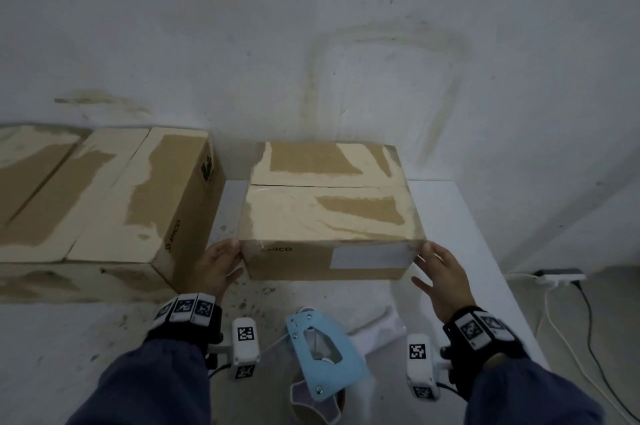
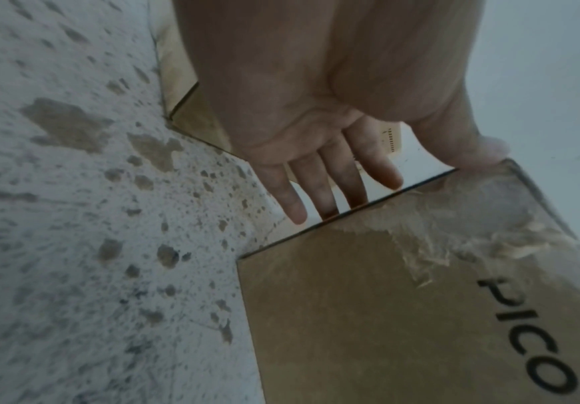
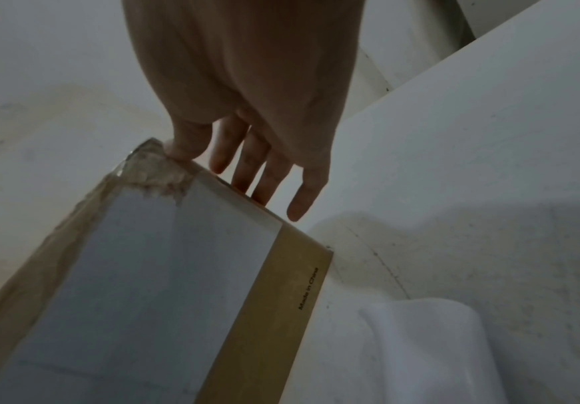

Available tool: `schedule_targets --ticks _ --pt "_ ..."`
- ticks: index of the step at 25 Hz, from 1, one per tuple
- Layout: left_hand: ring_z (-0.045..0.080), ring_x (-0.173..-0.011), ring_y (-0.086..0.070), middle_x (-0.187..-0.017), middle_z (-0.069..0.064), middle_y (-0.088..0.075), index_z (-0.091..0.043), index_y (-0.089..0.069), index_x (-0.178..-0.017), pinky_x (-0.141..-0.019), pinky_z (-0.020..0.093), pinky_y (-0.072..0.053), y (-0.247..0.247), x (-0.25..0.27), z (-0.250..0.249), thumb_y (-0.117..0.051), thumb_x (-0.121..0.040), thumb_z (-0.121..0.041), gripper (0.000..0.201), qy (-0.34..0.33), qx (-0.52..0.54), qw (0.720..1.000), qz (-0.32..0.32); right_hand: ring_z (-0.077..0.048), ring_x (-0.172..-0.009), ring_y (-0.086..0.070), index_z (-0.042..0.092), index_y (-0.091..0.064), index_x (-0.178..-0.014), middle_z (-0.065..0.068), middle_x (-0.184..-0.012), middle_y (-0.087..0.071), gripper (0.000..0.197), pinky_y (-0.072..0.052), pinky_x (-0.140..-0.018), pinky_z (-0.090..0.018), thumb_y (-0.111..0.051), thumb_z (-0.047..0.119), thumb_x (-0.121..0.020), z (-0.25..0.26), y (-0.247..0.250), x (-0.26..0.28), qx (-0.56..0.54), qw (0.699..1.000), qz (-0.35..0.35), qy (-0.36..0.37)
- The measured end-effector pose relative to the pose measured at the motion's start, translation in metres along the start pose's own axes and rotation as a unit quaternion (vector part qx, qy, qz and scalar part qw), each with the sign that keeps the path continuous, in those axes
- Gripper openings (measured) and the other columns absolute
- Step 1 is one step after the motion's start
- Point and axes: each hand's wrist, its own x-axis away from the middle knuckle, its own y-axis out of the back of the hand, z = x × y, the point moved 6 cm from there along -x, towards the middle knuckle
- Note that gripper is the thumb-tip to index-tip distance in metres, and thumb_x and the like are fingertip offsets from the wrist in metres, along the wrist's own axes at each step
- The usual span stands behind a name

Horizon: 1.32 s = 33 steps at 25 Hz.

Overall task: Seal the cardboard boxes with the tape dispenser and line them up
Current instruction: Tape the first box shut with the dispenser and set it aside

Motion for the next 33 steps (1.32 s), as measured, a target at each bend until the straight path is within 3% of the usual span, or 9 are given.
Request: schedule_targets --ticks 5,9,14,17,20,23,25,30,33 --pt "0.019 -0.08 -0.06 -0.086 0.005 -0.062 -0.017 -0.045 -0.071 -0.073 0.033 -0.047 0.0 0.005 -0.01 -0.054 -0.093 -0.014 0.024 -0.008 0.011 1.0 -0.009 -0.023 -0.093 -0.063 0.021 -0.045 -0.078 -0.011 -0.099 -0.066 0.019 -0.042 -0.085 -0.043 -0.06 0.02 -0.09 0.006 0.002 0.0 0.012 0.998 -0.051 0.019" --pt "0.02 -0.078 -0.061 -0.088 0.008 -0.064 -0.015 -0.056 -0.08 -0.072 0.033 -0.049 -0.004 0.011 -0.016 -0.054 -0.093 -0.014 0.014 -0.008 0.019 1.0 -0.01 -0.02 -0.088 -0.066 0.021 -0.057 -0.078 -0.005 -0.09 -0.069 0.012 -0.043 -0.082 -0.039 -0.061 0.018 -0.09 0.009 -0.002 0.004 0.028 0.997 -0.065 0.038" --pt "0.021 -0.071 -0.059 -0.083 0.01 -0.062 -0.011 -0.059 -0.078 -0.057 0.026 -0.055 -0.008 0.013 -0.026 -0.057 -0.091 -0.011 0.014 0.021 0.039 0.997 -0.059 -0.023 -0.084 -0.063 0.011 -0.064 -0.077 -0.009 -0.087 -0.067 0.016 -0.045 -0.069 -0.028 -0.055 0.014 -0.09 0.018 -0.005 0.007 0.037 0.993 -0.087 0.076" --pt "0.025 -0.078 -0.058 -0.085 0.011 -0.062 -0.007 -0.063 -0.08 -0.072 0.033 -0.048 -0.014 0.009 -0.038 -0.065 -0.085 -0.03 0.024 -0.007 -0.112 0.989 -0.095 -0.023 -0.07 -0.054 0.004 -0.058 -0.066 -0.008 -0.07 -0.059 0.04 -0.042 -0.067 -0.031 -0.057 0.038 -0.088 0.032 -0.007 0.004 0.177 0.97 -0.129 0.107" --pt "0.03 -0.098 -0.058 -0.1 0.016 -0.063 0.001 -0.062 -0.1 -0.082 0.032 -0.041 -0.028 0.015 -0.046 -0.05 -0.094 -0.04 0.043 -0.102 -0.33 0.934 -0.093 -0.025 -0.069 -0.052 0.006 -0.053 -0.063 -0.004 -0.064 -0.056 0.042 -0.036 -0.062 -0.03 -0.057 0.039 -0.089 0.041 -0.013 0.005 0.277 0.94 -0.141 0.139" --pt "0.036 -0.109 -0.056 -0.116 0.021 -0.062 -0.004 -0.059 -0.12 -0.093 0.04 -0.045 -0.035 0.017 -0.045 -0.037 -0.098 -0.04 0.048 -0.142 -0.381 0.911 -0.075 -0.022 -0.059 -0.044 0.009 -0.042 -0.057 -0.001 -0.055 -0.046 0.045 -0.028 -0.05 -0.029 -0.052 0.033 -0.094 0.045 -0.019 0.009 0.313 0.915 -0.156 0.199" --pt "0.036 -0.109 -0.056 -0.116 0.021 -0.063 -0.006 -0.06 -0.121 -0.093 0.04 -0.045 -0.034 0.018 -0.046 -0.037 -0.099 -0.038 0.046 -0.152 -0.372 0.913 -0.074 -0.022 -0.056 -0.041 0.009 -0.037 -0.055 -0.001 -0.052 -0.043 0.047 -0.027 -0.048 -0.026 -0.051 0.031 -0.095 0.044 -0.021 0.011 0.31 0.913 -0.16 0.212" --pt "0.029 -0.083 -0.058 -0.083 0.015 -0.065 -0.002 -0.066 -0.09 -0.068 0.028 -0.041 -0.03 0.04 -0.047 -0.045 -0.097 -0.033 0.038 -0.177 -0.333 0.921 -0.098 -0.019 -0.064 -0.049 0.003 -0.058 -0.069 -0.003 -0.065 -0.055 0.031 -0.037 -0.061 -0.028 -0.063 0.028 -0.086 0.035 -0.016 0.012 0.183 0.955 -0.186 0.143" --pt "0.025 -0.074 -0.051 -0.072 0.011 -0.057 0.0 -0.06 -0.077 -0.06 0.028 -0.034 -0.022 0.042 -0.052 -0.054 -0.092 -0.025 0.03 -0.149 -0.328 0.925 -0.123 -0.018 -0.06 -0.038 0.011 -0.04 -0.06 0.0 -0.061 -0.04 0.032 -0.033 -0.056 -0.029 -0.063 0.017 -0.081 0.027 -0.015 0.006 0.09 0.977 -0.171 0.092"
